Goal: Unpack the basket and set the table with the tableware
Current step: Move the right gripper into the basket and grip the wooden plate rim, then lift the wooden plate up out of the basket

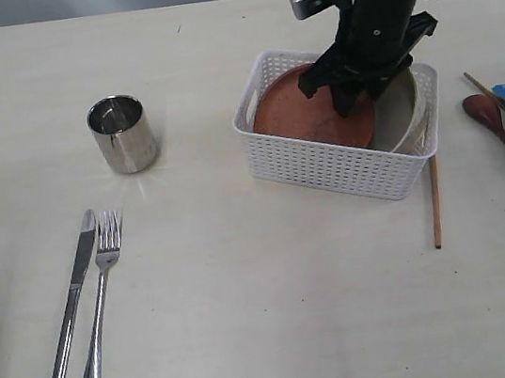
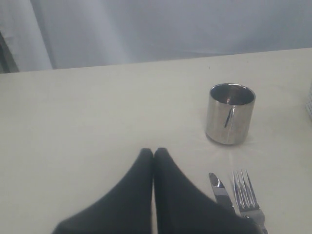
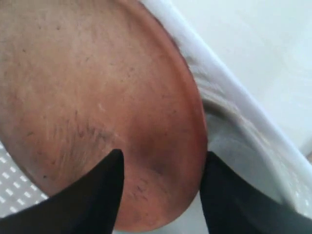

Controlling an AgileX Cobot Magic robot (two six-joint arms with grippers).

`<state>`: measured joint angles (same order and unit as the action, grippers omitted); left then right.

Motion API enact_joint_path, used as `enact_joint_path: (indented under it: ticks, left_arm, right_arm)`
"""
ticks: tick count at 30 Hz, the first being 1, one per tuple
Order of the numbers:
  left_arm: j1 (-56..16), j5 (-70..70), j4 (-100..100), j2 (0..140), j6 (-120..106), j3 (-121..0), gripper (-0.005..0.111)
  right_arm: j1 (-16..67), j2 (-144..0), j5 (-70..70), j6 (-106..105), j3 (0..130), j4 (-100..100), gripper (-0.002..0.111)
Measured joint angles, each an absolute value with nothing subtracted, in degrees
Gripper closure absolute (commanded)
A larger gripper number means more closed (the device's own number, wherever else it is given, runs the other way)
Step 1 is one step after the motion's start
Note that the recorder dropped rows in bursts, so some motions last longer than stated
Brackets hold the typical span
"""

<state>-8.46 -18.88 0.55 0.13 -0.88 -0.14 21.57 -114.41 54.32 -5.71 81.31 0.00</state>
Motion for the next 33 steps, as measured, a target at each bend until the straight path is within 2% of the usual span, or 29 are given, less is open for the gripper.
enact_joint_path:
  ticks: [4,6,7,8,14,33]
  left_arm:
    - [-8.5,-18.9,0.5,0.1,-0.9,-0.1,0.107]
    - [-8.5,-18.9,0.5,0.1,-0.9,-0.1,0.107]
    - [-8.5,-18.9,0.5,0.1,-0.9,-0.1,0.107]
    - [-8.5,-18.9,0.5,0.1,-0.9,-0.1,0.107]
    - [-8.5,-18.9,0.5,0.1,-0.9,-0.1,0.107]
    - [-8.5,-18.9,0.5,0.1,-0.9,-0.1,0.107]
  right_arm:
    - [22.3,-115.8,54.0,-4.9,81.4,-0.3,0.063]
    - [22.3,-115.8,54.0,-4.9,81.4,-0.4,0.083]
    - [22.3,-115.8,54.0,-4.9,81.4,-0.4,0.103]
    - [22.3,-115.6,54.1,-4.9,81.5,0.0,0.108]
    - [22.3,-115.0,54.6,-5.4,81.9,0.0,0.109]
    - [22.5,-101.3,55.4,-9.4,81.9,1.2,0.109]
